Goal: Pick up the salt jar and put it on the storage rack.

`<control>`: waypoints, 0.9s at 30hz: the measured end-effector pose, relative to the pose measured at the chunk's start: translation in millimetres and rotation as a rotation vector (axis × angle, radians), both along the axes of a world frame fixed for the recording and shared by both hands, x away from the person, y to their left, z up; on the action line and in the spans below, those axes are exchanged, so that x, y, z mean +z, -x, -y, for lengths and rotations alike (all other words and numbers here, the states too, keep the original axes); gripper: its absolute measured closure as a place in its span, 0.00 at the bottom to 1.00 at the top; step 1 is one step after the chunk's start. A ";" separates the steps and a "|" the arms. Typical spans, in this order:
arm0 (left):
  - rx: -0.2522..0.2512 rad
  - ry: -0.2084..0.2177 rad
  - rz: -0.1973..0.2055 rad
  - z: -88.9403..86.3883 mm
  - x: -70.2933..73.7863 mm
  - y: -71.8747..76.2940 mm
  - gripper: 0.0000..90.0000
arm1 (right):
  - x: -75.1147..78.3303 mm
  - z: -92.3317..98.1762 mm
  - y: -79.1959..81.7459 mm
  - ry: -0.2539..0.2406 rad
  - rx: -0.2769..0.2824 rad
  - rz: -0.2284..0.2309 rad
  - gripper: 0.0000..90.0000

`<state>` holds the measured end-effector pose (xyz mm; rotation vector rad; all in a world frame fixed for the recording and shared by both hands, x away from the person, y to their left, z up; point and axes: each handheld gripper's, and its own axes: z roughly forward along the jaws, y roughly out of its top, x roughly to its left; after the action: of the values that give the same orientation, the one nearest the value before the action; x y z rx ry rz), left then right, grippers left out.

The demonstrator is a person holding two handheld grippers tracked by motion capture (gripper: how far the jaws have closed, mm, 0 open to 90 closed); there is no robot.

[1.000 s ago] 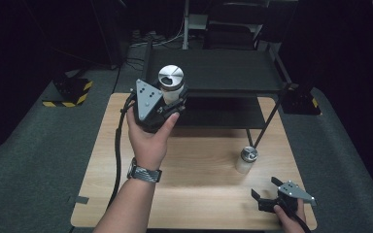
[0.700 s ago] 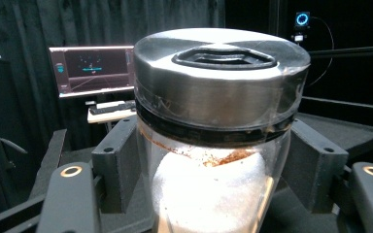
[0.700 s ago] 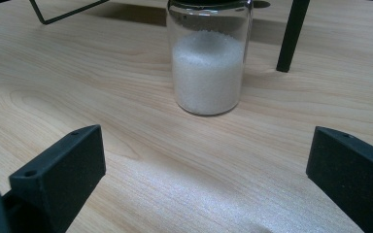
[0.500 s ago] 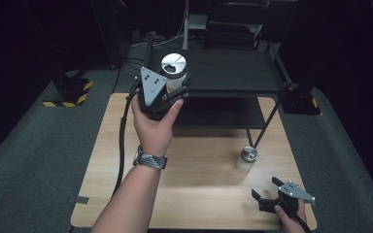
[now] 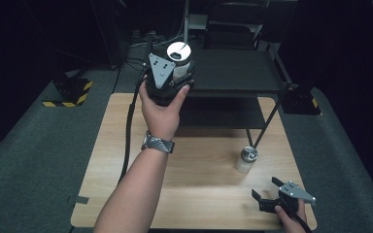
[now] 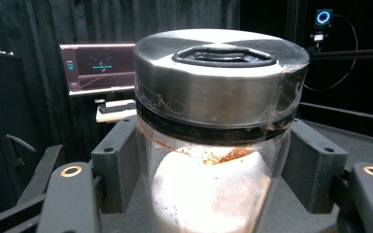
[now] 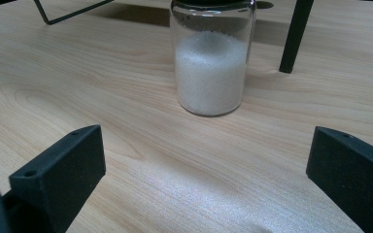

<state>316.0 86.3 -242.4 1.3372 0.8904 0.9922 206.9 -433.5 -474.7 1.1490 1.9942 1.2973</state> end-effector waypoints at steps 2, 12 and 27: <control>0.004 0.000 -0.003 1.9 0.8 -3.3 0.34 | -0.1 0.4 -0.1 -0.001 0.000 0.000 0.00; 0.028 0.010 0.009 8.5 -6.6 -18.1 0.34 | -0.4 2.0 -0.1 -0.005 0.001 0.001 0.00; 0.046 0.022 -0.003 15.5 -16.8 -34.1 0.34 | -0.4 3.6 -0.8 -0.009 0.001 -0.002 0.00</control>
<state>350.1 70.8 -259.2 1.3050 0.9353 1.0128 207.6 -437.1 -475.1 1.1536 1.9925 1.3080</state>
